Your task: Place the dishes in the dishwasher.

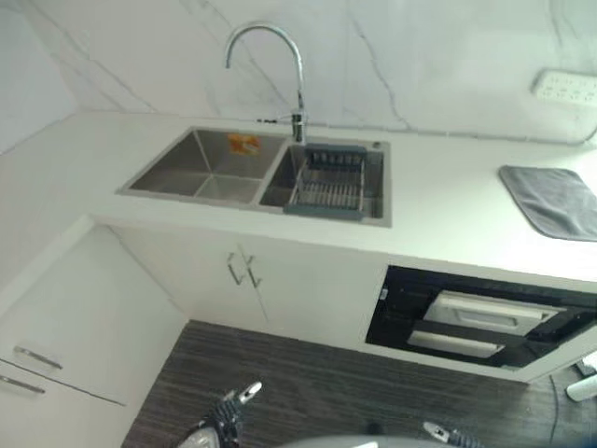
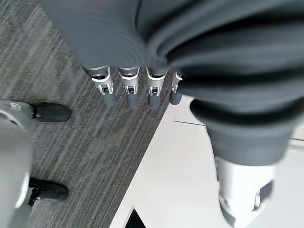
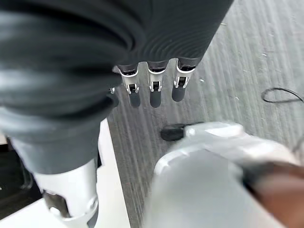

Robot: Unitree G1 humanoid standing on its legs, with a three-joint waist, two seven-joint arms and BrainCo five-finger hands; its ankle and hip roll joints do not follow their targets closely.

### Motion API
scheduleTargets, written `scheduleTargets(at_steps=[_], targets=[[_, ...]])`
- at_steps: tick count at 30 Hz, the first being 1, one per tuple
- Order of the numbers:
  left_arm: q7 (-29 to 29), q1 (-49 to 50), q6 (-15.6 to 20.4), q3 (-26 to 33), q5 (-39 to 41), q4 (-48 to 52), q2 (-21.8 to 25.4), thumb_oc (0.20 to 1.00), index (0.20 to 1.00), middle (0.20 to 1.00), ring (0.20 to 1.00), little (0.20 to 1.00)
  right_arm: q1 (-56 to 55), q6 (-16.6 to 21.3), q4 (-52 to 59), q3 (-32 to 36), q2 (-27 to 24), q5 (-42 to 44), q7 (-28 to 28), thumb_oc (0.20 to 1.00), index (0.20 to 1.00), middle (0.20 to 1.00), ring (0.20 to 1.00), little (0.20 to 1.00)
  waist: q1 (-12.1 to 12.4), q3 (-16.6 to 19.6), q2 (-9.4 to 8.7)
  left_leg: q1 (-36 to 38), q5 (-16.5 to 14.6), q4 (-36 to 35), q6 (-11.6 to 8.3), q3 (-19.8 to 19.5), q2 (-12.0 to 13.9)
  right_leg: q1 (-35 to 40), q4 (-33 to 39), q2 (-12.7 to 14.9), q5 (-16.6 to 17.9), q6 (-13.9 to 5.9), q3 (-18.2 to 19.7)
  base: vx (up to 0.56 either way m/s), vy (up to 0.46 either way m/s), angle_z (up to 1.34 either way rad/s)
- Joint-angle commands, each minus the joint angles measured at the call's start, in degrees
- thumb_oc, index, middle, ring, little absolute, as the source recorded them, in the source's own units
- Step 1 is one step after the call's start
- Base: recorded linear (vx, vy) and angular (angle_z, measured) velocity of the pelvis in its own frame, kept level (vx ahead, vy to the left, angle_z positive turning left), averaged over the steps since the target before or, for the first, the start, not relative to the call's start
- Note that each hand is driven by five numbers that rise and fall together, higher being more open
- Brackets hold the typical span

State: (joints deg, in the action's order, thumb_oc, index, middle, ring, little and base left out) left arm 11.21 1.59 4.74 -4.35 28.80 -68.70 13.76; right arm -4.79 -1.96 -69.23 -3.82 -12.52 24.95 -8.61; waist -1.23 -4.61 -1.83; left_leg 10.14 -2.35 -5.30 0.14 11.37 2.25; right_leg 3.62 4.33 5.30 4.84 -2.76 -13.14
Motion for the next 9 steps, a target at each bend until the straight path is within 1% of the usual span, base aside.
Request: scheduleTargets(at_steps=[1,4,8,9], targets=[[1.7,-3.71,2.94,1.76,1.78,-2.88,-0.1,1.0,1.0,1.0,1.0,1.0,5.0,1.43,-2.92,0.34,-1.09,1.02,-0.52,1.0,1.0,1.0,1.0,1.0,-0.15,0.71,0.63,-0.21,1.14,0.3,-1.74,-0.77,-0.95,5.67,0.63,-1.23,-2.39,-2.35,1.56,0.06,0.049,0.01],[2.68,-3.21,3.34,1.86,1.79,-4.13,0.16,1.0,1.0,1.0,1.0,1.0,6.11,1.41,-3.46,-0.91,-0.85,-0.62,-1.61,1.0,1.0,1.0,1.0,1.0,0.04,1.39,0.73,0.25,0.66,0.3,-1.27,-0.37,-1.16,5.85,0.47,-1.0,-2.49,-2.45,1.83,0.03,0.024,0.0],[2.21,-3.27,3.15,2.0,2.29,-4.23,0.2,1.0,1.0,1.0,1.0,1.0,6.67,0.14,-3.41,-1.45,-0.7,1.46,-2.18,1.0,1.0,1.0,1.0,1.0,0.04,1.6,0.87,0.54,0.48,0.3,-0.97,-0.22,-1.3,5.91,0.28,-0.95,-2.49,-2.46,2.04,0.0,0.0,0.0],[2.3,-3.14,3.65,1.89,1.86,-4.26,0.17,1.0,1.0,1.0,1.0,1.0,6.68,-0.03,-3.38,-1.37,-0.58,1.21,-2.22,1.0,1.0,1.0,1.0,1.0,-0.01,1.72,0.88,0.73,0.32,0.3,-0.85,-0.2,-1.37,6.05,0.28,-0.97,-2.51,-2.5,2.13,0.03,0.011,-0.01]])
